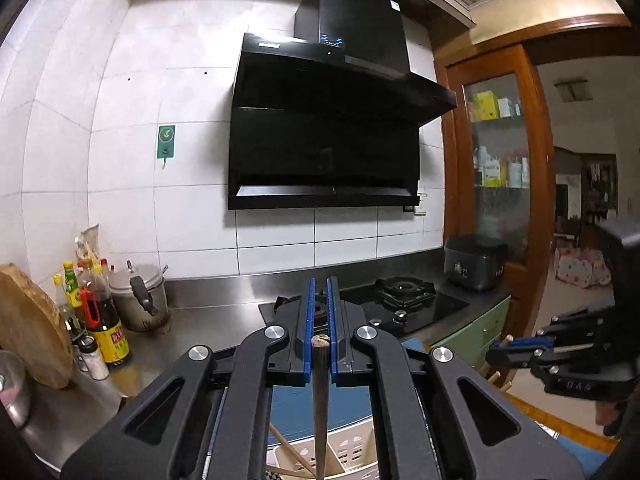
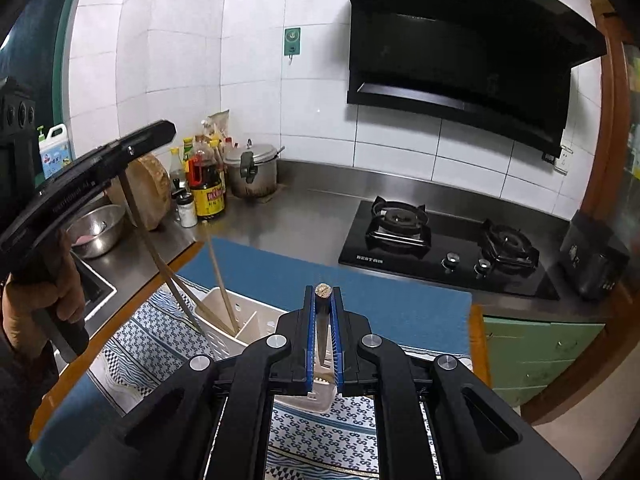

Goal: Organize utensils
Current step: 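Lower the left gripper's chopstick into the holder and open it while the right gripper releases its own, then return the left gripper to the chopsticks and grasp one while the right gripper grasps another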

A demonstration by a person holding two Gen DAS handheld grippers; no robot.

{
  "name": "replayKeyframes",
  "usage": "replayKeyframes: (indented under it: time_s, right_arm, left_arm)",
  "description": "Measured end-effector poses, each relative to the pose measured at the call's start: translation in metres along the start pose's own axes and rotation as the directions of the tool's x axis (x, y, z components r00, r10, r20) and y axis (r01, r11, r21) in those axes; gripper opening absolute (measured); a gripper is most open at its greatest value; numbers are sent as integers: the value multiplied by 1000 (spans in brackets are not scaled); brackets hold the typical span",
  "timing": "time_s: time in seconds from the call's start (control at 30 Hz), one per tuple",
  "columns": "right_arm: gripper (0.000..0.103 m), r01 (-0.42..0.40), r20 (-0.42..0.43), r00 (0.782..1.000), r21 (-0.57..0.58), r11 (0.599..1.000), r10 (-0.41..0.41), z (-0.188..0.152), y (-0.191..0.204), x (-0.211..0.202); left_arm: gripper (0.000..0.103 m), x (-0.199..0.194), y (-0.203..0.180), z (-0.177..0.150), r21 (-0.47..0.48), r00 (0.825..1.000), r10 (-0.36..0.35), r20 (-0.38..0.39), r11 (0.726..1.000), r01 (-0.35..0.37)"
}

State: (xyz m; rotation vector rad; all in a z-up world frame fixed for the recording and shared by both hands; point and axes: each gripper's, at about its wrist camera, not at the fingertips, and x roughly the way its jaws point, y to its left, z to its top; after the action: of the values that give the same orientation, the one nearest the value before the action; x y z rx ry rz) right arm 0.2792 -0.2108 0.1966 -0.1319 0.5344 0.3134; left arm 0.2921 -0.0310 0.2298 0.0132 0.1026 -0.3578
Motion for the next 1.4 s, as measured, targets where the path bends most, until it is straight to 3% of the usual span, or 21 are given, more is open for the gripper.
replayKeyframes:
  time_s: [0.37, 0.97, 1.03, 1.1, 1.4]
  right_arm:
    - [7, -4, -22, 1000, -7, 1000, 4, -2, 0, 13]
    - [9, -11, -48, 999, 14, 1000, 11, -11, -3, 29]
    - [14, -11, -40, 999, 18, 1000, 12, -11, -3, 25]
    - [24, -11, -26, 1000, 21, 1000, 12, -12, -3, 17]
    - [32, -34, 17, 999, 37, 999, 33, -39, 11, -33]
  left_arm:
    - [5, 3, 8, 20, -13, 996, 22, 86, 1000, -21]
    - [8, 41, 14, -31, -39, 994, 1, -112, 999, -6]
    - [12, 39, 14, -33, -40, 992, 5, -124, 999, -11]
    - [29, 33, 14, -34, -45, 992, 11, -127, 999, -17]
    - [46, -20, 8, -44, -48, 985, 35, -170, 998, -43]
